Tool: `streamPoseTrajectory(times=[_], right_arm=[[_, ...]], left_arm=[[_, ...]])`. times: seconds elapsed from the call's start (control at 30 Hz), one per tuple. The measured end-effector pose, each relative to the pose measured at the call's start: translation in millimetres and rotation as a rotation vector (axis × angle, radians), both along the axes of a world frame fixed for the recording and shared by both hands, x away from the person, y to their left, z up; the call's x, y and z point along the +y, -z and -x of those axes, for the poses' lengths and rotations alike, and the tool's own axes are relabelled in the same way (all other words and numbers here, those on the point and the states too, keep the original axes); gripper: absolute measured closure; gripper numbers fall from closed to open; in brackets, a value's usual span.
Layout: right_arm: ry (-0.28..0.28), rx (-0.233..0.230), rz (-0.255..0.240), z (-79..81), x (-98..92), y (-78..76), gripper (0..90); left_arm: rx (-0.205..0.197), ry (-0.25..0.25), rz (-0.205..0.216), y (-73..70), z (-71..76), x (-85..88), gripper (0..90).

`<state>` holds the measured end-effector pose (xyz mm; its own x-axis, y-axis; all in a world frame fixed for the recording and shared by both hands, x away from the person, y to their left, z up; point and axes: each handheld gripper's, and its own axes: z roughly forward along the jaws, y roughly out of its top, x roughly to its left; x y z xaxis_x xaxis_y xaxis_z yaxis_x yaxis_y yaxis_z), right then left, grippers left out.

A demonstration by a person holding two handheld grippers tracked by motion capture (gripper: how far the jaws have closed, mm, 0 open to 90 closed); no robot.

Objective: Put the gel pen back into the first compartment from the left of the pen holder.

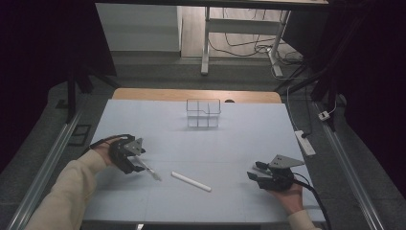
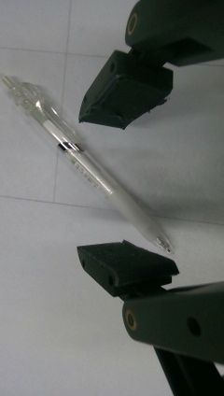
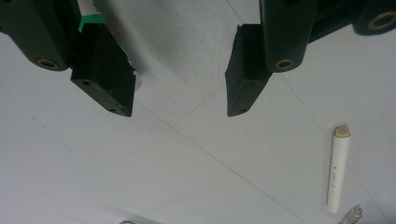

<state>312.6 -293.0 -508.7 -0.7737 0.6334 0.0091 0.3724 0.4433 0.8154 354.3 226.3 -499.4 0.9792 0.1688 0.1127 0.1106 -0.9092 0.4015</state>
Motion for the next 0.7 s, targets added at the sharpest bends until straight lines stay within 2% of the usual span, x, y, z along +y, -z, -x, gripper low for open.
streamPoseTrajectory(times=[0.1,0.27,0.5,0.7], right_arm=[[-0.001,0.002,0.002,0.0,0.2,0.3,42.2],[-0.003,0.006,0.002,0.0,0.3,0.4,42.1],[-0.007,0.007,0.001,-0.3,0.4,1.1,42.0],[-0.007,0.012,0.007,-0.2,-0.1,1.4,41.9]], left_arm=[[0.007,0.024,-0.024,0.8,-3.2,-0.2,34.5],[0.013,0.044,-0.039,2.2,-7.8,-1.7,38.6],[0.025,0.103,-0.099,4.1,-11.8,-7.5,44.7],[0.029,0.137,-0.111,7.5,-13.8,-10.4,51.0]])
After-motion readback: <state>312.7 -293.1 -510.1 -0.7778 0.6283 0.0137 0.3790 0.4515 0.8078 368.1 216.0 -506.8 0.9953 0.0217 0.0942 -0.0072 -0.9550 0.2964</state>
